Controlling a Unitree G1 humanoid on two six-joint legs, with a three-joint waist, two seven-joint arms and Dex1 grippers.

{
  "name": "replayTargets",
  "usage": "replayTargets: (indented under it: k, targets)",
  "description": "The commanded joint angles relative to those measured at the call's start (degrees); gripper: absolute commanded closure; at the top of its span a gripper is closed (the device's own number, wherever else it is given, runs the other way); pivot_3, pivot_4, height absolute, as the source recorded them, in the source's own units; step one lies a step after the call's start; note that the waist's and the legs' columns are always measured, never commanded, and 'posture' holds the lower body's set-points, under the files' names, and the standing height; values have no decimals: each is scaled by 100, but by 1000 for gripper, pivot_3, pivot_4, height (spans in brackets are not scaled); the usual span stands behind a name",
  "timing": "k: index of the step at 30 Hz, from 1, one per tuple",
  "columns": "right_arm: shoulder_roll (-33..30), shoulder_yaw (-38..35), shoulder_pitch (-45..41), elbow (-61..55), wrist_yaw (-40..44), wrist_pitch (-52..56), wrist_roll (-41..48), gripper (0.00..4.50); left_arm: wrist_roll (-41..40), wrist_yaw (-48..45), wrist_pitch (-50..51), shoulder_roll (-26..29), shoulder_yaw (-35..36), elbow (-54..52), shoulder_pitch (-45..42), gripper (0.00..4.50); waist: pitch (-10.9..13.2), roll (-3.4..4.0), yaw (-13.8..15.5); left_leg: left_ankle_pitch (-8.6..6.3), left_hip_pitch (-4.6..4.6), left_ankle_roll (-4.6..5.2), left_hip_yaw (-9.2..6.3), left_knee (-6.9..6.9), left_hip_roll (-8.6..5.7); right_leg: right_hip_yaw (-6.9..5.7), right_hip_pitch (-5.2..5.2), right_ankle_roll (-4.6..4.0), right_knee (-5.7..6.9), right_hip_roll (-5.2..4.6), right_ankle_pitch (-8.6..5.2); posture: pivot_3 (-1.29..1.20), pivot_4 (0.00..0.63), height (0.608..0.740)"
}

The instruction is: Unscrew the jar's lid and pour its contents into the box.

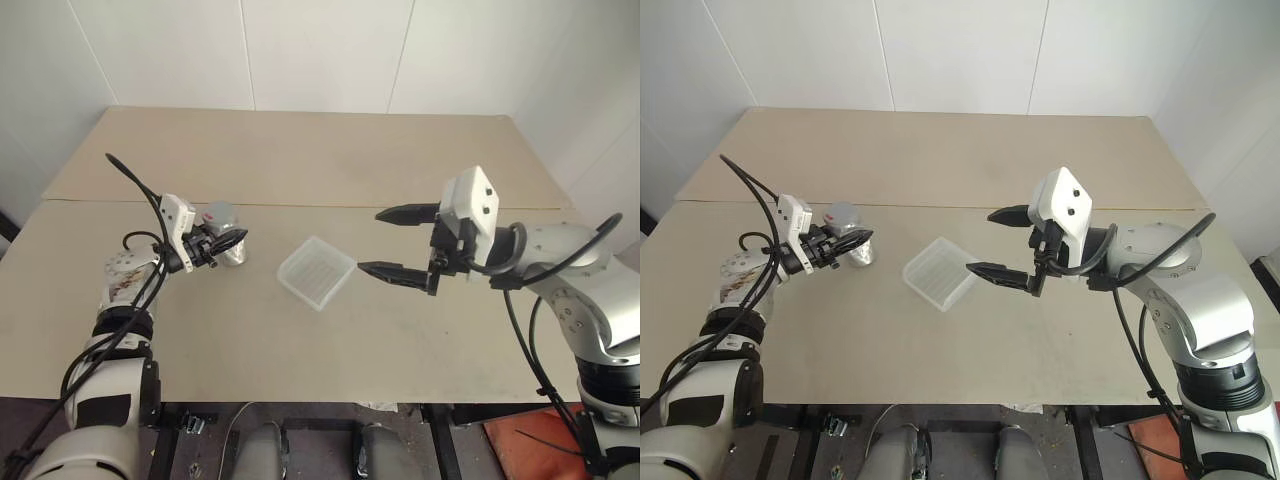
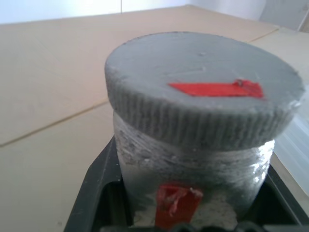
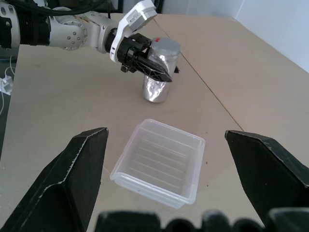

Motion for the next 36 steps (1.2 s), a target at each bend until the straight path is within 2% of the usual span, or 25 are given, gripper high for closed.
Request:
replayTargets:
  k: [1, 3, 7, 12, 16, 22, 34, 36]
  targets:
    - [-43, -25, -39, -176, -55, -28, -1, 0, -109, 5, -171, 1, 156, -138, -109, 2573, 0, 0, 0, 0, 0, 0, 0, 0, 0, 0, 0, 0, 0, 0, 0, 0, 150, 740]
    - [-25, -3, -14, -208, -83, -30, -4, 0, -158, -200, -10, 36, 104, -455, -23, 2573, 0, 0, -2, 0, 0, 0, 0, 0, 0, 0, 0, 0, 0, 0, 0, 0, 150, 740]
    - [142, 5, -133, -197, -185, 6, 115, 0, -466, -896, 907, 237, -90, -1730, 209, 2573, 0, 0, -9, 0, -4, 0, -1, 0, 1, 0, -1, 0, 0, 0, 0, 0, 150, 740]
    - [771, 212, -1041, 233, -247, 166, 386, 0, -902, -1663, 1992, 468, -487, -3399, 455, 2573, 0, 1, -56, 1, -1, -1, -2, 1, 2, 3, -2, 0, 4, 2, 0, 0, 150, 740]
    - [1439, 457, -1773, 644, -527, 531, 501, 0, -1157, -1951, 2447, 476, -690, -4036, 473, 2573, 0, 2, -81, 2, 3, -2, -3, 0, 3, 4, -2, -1, 10, 5, 0, 0, 150, 740]
    - [2110, 988, -2291, 1110, -959, 723, 136, 0, -1145, -1999, 2448, 336, -893, -4088, 277, 2573, 0, 2, -92, 2, -3, -2, -4, 0, 2, 3, -4, -1, 11, 5, 0, 0, 150, 740]
    - [2601, 1291, -2438, 1672, -1120, 651, -327, 0, -1137, -2156, 2371, 305, -956, -4019, 131, 2573, 0, 2, -124, 2, -7, -1, -5, -1, 2, 2, -8, 0, 12, 5, 0, 0, 150, 740]
    - [2674, 1258, -2451, 1729, -1127, 628, -355, 387, -1121, -2182, 2364, 336, -956, -4017, 132, 2573, 0, 2, -131, 2, -7, -1, -5, -1, 2, 2, -8, 0, 13, 5, 0, 0, 150, 740]
